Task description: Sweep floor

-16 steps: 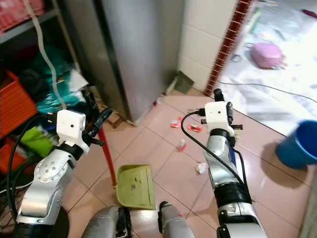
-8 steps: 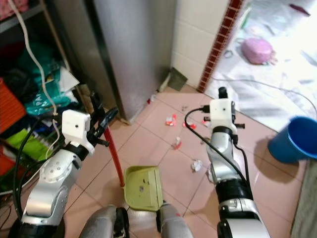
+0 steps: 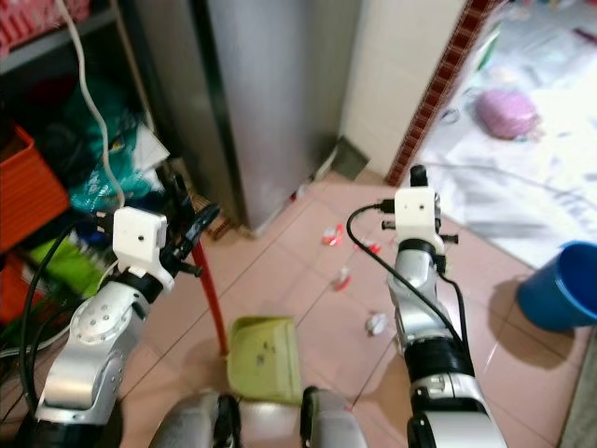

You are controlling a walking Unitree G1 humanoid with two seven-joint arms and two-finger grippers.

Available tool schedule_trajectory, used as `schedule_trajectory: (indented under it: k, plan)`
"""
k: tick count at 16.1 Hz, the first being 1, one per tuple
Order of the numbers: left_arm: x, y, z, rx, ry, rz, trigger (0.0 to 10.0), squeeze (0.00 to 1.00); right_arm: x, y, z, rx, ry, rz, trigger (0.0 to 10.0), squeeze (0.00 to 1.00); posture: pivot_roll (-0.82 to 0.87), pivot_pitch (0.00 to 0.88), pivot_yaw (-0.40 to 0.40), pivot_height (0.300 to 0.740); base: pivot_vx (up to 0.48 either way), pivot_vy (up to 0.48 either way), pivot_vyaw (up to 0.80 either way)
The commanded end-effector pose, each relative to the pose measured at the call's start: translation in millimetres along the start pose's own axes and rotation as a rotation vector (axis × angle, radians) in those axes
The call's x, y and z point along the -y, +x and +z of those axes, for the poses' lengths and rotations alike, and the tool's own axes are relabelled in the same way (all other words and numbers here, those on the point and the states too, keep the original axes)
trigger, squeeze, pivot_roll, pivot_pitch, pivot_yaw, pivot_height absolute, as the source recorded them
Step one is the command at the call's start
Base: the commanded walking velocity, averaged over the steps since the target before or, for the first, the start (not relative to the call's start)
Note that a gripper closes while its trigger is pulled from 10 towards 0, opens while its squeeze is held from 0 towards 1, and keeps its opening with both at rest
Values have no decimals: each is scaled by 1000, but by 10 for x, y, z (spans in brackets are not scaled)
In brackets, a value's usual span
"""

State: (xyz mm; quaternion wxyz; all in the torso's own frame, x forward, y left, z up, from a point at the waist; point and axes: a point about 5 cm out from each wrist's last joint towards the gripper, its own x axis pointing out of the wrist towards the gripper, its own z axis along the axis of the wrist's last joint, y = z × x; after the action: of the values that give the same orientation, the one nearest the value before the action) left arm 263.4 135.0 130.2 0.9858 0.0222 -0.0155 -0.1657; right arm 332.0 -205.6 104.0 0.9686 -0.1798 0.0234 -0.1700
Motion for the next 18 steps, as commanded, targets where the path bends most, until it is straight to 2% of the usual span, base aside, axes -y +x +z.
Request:
schedule_trajectory:
  k: [1, 14, 18]
  plan:
    - [38, 15, 114, 59, 0, -18, 10000, 0, 50, 33, 30, 16, -14, -14, 10000, 0, 29, 136, -42, 740, 244, -251, 0]
    - [64, 5, 108, 57, -2, -27, 10000, 0, 18, 49, 7, 10, -20, 0, 10000, 0, 33, 130, -52, 740, 260, -248, 0]
    - [63, -4, 107, 65, -10, 3, 10000, 0, 0, 28, 20, 14, -21, 1, 10000, 0, 34, 136, -53, 740, 0, 0, 0]
